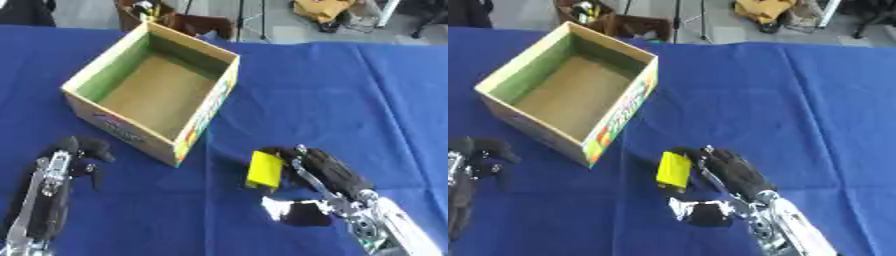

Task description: Pick up objects on the table and place them in the box.

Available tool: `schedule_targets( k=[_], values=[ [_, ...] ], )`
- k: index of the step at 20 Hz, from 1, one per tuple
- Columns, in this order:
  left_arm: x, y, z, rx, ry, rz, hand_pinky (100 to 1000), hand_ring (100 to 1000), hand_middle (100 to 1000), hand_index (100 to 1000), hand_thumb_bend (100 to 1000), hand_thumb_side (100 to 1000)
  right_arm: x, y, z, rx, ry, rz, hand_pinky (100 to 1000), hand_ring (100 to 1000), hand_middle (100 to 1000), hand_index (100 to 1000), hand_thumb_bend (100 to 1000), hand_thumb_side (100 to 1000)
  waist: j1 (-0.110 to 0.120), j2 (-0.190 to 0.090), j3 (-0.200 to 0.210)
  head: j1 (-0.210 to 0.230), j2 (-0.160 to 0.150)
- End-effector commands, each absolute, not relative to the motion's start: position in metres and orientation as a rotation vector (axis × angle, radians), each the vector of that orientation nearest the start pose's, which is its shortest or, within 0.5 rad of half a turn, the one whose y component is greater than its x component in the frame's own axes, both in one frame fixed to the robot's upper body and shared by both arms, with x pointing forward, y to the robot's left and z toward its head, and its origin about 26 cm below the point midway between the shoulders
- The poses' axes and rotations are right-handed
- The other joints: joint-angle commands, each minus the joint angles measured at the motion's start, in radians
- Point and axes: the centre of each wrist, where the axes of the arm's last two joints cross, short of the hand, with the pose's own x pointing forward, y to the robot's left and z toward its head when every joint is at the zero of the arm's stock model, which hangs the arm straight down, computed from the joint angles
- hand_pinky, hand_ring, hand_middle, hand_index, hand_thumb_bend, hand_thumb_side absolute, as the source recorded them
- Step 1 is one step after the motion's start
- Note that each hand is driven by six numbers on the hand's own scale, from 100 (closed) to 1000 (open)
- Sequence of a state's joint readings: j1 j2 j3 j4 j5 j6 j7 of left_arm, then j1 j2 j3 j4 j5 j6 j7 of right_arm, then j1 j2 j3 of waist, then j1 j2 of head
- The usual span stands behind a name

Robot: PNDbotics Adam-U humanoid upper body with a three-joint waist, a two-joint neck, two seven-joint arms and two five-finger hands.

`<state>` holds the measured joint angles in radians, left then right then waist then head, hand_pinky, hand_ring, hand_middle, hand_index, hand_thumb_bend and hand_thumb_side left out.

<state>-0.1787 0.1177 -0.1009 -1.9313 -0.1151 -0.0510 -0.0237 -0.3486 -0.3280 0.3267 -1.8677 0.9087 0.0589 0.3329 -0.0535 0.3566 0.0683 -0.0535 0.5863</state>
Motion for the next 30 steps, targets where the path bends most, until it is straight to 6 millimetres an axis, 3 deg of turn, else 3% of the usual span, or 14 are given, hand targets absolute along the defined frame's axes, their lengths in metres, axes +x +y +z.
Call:
schedule_targets(
  k=[1,5,18,24,30],
  values=[
    [0.293,0.211,0.139,0.018,-2.167,-0.337,249,541,475,612,100,946,0.315,-0.192,0.167,-0.751,-1.8,1.437,567,463,174,440,100,483,0.007,-0.028,0.0,0.007,-0.007],
    [0.293,0.211,0.138,0.009,-2.164,-0.338,249,541,475,612,100,942,0.322,-0.199,0.192,-0.81,-1.839,1.447,559,460,169,433,100,407,0.009,-0.041,0.009,0.007,-0.002],
    [0.292,0.211,0.138,-0.002,-2.159,-0.343,249,542,476,613,100,939,0.319,-0.201,0.283,-0.943,-1.991,1.51,542,464,176,395,100,206,0.01,-0.054,0.029,0.019,-0.004],
    [0.291,0.211,0.137,-0.009,-2.159,-0.351,249,543,476,613,100,937,0.337,-0.193,0.321,-0.967,-2.002,1.529,540,464,173,380,100,205,0.007,-0.056,0.057,0.006,-0.006],
    [0.291,0.209,0.139,-0.016,-2.168,-0.365,249,543,477,614,100,942,0.361,-0.18,0.351,-0.973,-1.984,1.543,540,465,173,376,100,206,-0.003,-0.039,0.101,-0.019,-0.028]
  ],
)
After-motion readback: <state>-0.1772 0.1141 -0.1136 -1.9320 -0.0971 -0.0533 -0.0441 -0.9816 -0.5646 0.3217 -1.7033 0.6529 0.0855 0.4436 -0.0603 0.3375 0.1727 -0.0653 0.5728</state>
